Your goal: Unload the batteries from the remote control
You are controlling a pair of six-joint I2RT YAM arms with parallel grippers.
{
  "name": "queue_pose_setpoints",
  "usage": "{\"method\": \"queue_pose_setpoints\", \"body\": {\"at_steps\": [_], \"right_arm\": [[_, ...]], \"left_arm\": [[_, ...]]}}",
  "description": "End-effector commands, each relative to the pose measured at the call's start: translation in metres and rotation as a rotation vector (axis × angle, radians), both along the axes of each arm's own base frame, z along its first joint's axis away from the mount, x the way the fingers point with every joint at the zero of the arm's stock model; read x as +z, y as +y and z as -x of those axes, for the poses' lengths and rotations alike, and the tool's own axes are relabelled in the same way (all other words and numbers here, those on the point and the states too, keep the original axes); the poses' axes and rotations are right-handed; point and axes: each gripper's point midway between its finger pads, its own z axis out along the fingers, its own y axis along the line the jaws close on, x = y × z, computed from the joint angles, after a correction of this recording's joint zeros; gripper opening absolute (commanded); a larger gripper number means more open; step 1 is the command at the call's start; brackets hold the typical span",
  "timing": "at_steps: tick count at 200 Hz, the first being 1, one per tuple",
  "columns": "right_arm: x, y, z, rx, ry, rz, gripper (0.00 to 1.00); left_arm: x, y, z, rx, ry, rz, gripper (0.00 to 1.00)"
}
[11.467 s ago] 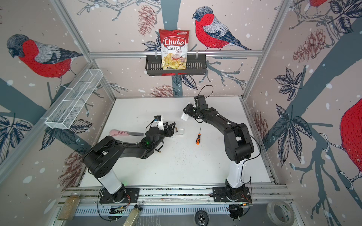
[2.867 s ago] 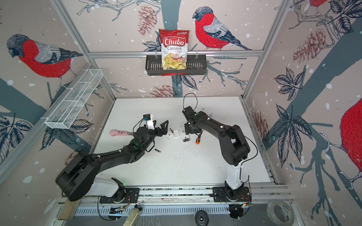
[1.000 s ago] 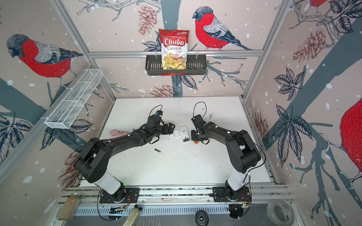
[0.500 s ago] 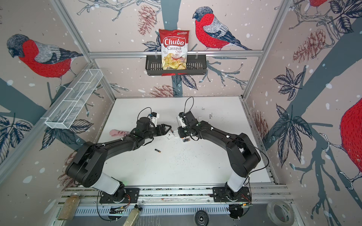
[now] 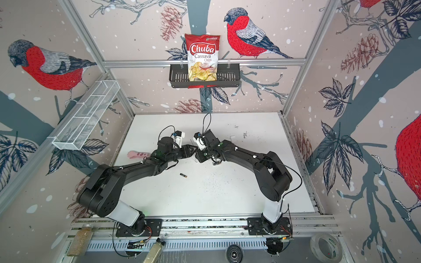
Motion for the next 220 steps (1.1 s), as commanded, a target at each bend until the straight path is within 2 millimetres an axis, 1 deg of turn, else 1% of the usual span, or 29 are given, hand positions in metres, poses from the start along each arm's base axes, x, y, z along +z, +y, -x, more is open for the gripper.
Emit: {"method": "queue_pose_setpoints", "body": {"at_steps": [1,36,81,111,123,160,166,180,194,214,220], "right_arm": [[0.011,0.005,0.004,0.040,-0.020,-0.034,0.15],[0.017,0.004,0.010,0.051,-0.025,-0.055,0.15],[0.017,0.001,0.012,0.047,-0.026,-0.049,0.15],[0.016,-0.001,0.010,0.039,-0.029,-0.040,0.15],[0.017,-0.002,0.010,0.038,-0.031,-0.041,0.15],[0.020,-0.003,0.007,0.030,-0.044,-0.039,0.16],[0.022,-0.003,0.006,0.026,-0.047,-0.041,0.20],[0.024,-0.005,0.002,0.009,-0.056,-0.045,0.36],[0.027,-0.007,-0.001,0.000,-0.062,-0.064,0.47],[0.040,-0.012,-0.003,-0.012,-0.079,-0.128,0.57],[0.047,-0.014,-0.005,-0.015,-0.091,-0.158,0.59]], "left_arm": [[0.008,-0.002,-0.006,0.001,-0.034,0.041,0.40],[0.007,-0.004,-0.010,-0.009,-0.027,0.077,0.32],[0.009,-0.007,-0.014,-0.019,-0.028,0.101,0.19],[0.010,-0.008,-0.015,-0.026,-0.025,0.111,0.07],[0.011,-0.007,-0.016,-0.024,-0.025,0.113,0.00],[0.012,-0.006,-0.018,-0.019,-0.025,0.120,0.00],[0.012,-0.007,-0.017,-0.019,-0.024,0.121,0.00],[0.012,-0.005,-0.018,-0.014,-0.021,0.127,0.00],[0.012,-0.003,-0.019,-0.005,-0.014,0.139,0.00],[0.015,0.000,-0.021,0.002,-0.007,0.177,0.00],[0.017,0.001,-0.022,0.004,-0.009,0.190,0.00]]}}
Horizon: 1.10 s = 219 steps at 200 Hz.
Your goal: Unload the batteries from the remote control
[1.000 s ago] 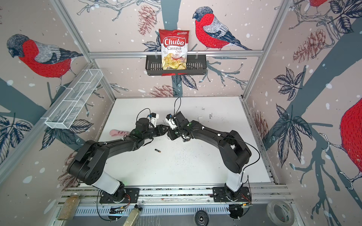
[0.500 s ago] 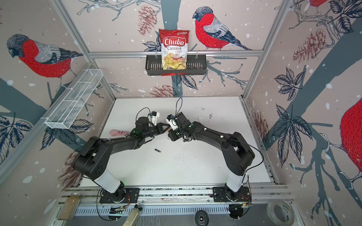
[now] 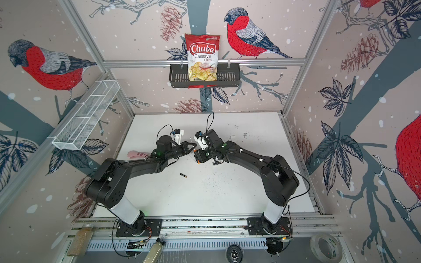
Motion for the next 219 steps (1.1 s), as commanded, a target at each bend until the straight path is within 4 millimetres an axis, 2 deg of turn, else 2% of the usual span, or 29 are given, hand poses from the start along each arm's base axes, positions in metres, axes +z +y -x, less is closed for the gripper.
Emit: {"method": "queue_pose_setpoints", "body": {"at_steps": [1,38,63,82,107,150,183,219], "right_arm": [[0.022,0.000,-0.004,-0.007,-0.032,-0.102,0.60],[0.062,-0.026,-0.009,-0.026,-0.076,-0.330,0.69],[0.064,-0.038,-0.008,-0.014,-0.041,-0.435,0.73],[0.060,-0.037,0.000,0.015,-0.025,-0.474,0.75],[0.066,-0.036,0.007,0.037,-0.032,-0.580,0.78],[0.076,-0.036,-0.008,0.008,-0.034,-0.692,0.79],[0.081,-0.027,-0.015,0.050,-0.014,-0.760,0.78],[0.089,-0.022,-0.027,0.073,-0.012,-0.825,0.77]], "left_arm": [[0.011,0.002,-0.006,0.010,-0.026,0.050,0.00],[0.034,0.000,-0.017,0.019,-0.056,0.104,0.00],[0.053,-0.001,-0.025,0.034,-0.082,0.138,0.00],[0.068,-0.001,-0.030,0.052,-0.105,0.186,0.00],[0.090,0.000,-0.032,0.069,-0.152,0.275,0.00],[0.118,0.004,-0.036,0.101,-0.237,0.366,0.00],[0.129,0.002,-0.036,0.083,-0.267,0.459,0.00],[0.130,0.001,-0.037,0.063,-0.274,0.545,0.00]]}}
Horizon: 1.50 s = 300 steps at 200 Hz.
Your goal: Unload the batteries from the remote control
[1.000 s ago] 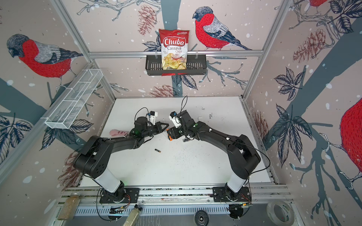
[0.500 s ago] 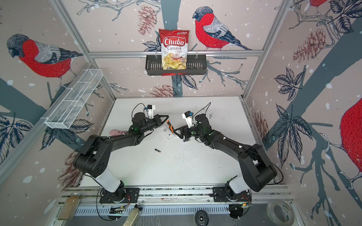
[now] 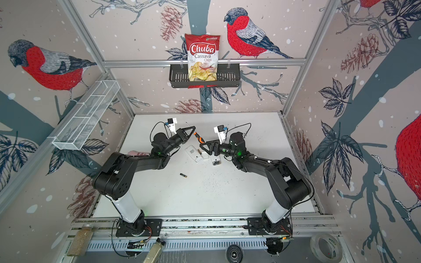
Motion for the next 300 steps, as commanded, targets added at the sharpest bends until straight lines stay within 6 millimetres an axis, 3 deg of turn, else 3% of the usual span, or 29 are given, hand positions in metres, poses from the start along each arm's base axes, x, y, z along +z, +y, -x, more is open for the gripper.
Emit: {"method": "queue_pose_setpoints", "body": {"at_steps": [1,54,134,175,300], "right_arm": [[0.027,0.005,-0.004,0.038,-0.051,-0.101,0.77],[0.022,0.017,-0.026,0.070,-0.012,-0.149,0.67],[0.021,0.030,-0.038,0.117,0.019,-0.242,0.62],[0.017,0.034,-0.039,0.127,0.036,-0.252,0.57],[0.007,0.039,-0.036,0.130,0.075,-0.294,0.56]], "left_arm": [[0.031,0.001,0.007,-0.025,-0.106,0.108,0.00],[0.029,0.003,0.006,-0.009,-0.125,0.166,0.00],[0.027,0.001,0.011,0.017,-0.173,0.235,0.00],[0.025,0.004,0.011,0.047,-0.186,0.248,0.00],[0.031,0.023,0.015,0.204,-0.220,0.243,0.00]]}}
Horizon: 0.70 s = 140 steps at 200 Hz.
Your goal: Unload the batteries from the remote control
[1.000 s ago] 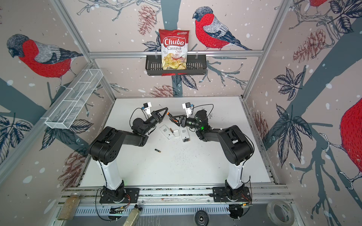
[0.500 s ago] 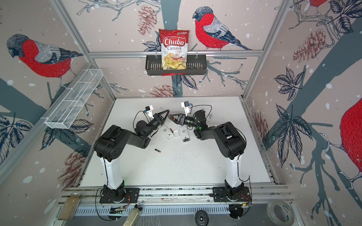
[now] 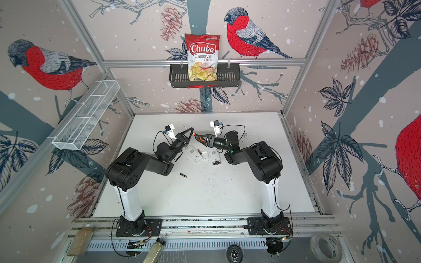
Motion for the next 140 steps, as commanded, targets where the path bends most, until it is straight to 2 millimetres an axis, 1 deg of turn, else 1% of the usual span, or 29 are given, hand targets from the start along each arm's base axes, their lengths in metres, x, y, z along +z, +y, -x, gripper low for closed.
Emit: {"method": "queue_pose_setpoints", "body": {"at_steps": [1,17,42,99,140], "right_arm": [[0.012,0.002,0.002,0.006,-0.042,-0.039,0.55],[0.012,0.006,0.003,0.017,-0.040,-0.041,0.53],[0.012,0.008,0.004,0.023,-0.038,-0.049,0.53],[0.016,0.006,0.003,0.024,-0.024,-0.098,0.50],[0.020,0.003,-0.001,0.018,-0.021,-0.129,0.48]], "left_arm": [[0.049,0.011,0.017,0.039,-0.205,0.083,0.00],[0.050,0.010,0.018,0.044,-0.205,0.086,0.00],[0.054,0.008,0.020,0.048,-0.214,0.090,0.00],[0.063,0.007,0.024,0.058,-0.237,0.097,0.00],[0.055,0.009,0.026,0.065,-0.213,0.090,0.00]]}}
